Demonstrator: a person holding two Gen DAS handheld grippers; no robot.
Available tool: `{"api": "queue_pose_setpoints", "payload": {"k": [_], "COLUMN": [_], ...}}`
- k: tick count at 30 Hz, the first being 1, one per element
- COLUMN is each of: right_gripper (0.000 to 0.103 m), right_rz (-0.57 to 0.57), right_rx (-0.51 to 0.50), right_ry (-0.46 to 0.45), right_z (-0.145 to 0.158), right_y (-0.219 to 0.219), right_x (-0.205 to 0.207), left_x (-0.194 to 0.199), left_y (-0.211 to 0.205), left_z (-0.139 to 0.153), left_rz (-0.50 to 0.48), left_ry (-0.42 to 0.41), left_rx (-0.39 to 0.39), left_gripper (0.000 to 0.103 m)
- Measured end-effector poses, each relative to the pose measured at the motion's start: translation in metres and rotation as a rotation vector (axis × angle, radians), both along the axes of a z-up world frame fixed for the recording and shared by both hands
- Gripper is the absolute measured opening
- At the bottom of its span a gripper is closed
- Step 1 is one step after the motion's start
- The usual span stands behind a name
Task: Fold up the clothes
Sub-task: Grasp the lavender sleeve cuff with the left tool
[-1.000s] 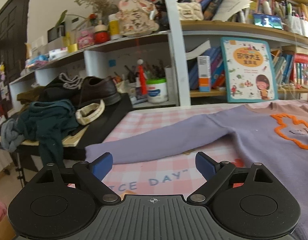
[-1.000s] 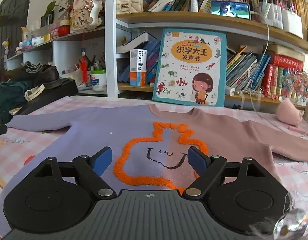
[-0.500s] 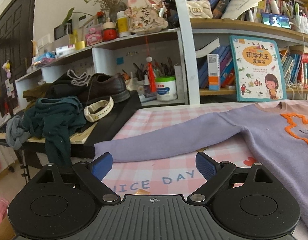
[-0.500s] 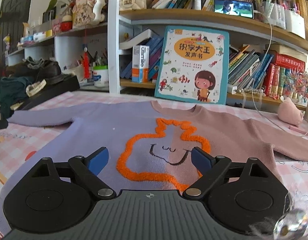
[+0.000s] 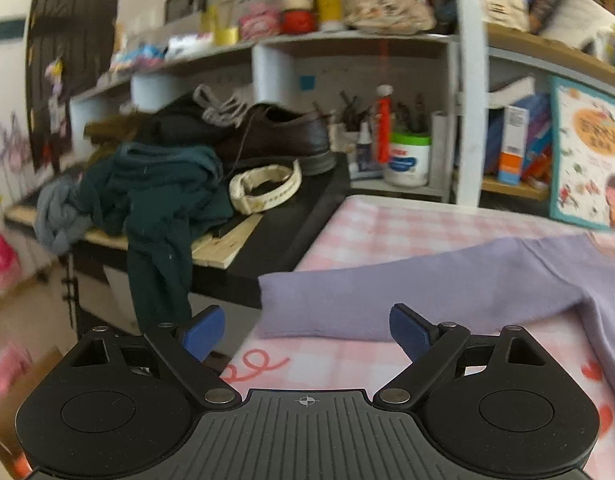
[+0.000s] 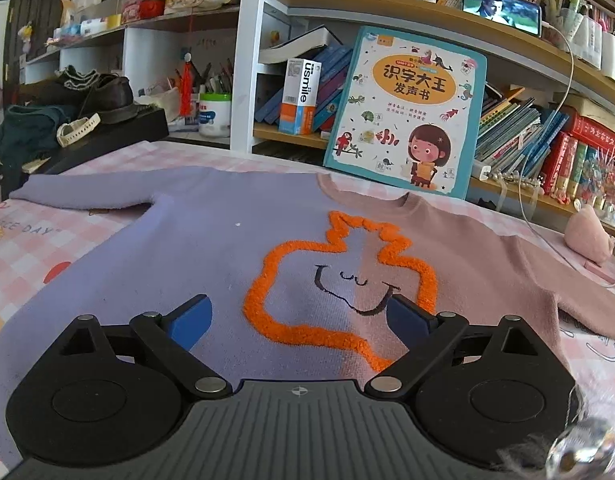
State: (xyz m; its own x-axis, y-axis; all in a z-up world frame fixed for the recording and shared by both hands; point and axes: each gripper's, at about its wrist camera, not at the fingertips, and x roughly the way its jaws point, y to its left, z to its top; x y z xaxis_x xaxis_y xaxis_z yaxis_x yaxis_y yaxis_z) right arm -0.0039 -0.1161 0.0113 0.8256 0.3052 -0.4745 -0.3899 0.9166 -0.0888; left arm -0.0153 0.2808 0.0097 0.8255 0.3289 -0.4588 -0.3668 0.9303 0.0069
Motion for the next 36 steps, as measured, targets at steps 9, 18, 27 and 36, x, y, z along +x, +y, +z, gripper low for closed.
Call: {"api": "queue_pose_setpoints", "payload": {"k": [9,18,27,36], "right_gripper": [0.095,0.095,0.095,0.095], "right_rz": [-0.006,0.031,0.051,0.055], "right_rx": [-0.020,-0.068,-0.111,-0.112], "right_ry": [0.029,0.043,0.041,0.038], "right_z": [-0.003,-0.006,-0.008,-0.008], "right_y": [0.002,0.010,0.018,0.018], "right_x": [0.005,0.006,0.005,0.004], "left_x": [0.022,0.030,0.033,0.040], "left_y": [0.037,0.049,0.040,0.044], "left_z": [-0.015,-0.022,-0.022,-0.024], "left_rz": [0.075,0.108,0.050,0.066], "left_ry": [0.051,0.035,-0.010,-0.027], "left_rx": [-0.159,-0.270,-0.315,-0.341], "left_gripper": [0.090,0.037,0.035,0.038]}}
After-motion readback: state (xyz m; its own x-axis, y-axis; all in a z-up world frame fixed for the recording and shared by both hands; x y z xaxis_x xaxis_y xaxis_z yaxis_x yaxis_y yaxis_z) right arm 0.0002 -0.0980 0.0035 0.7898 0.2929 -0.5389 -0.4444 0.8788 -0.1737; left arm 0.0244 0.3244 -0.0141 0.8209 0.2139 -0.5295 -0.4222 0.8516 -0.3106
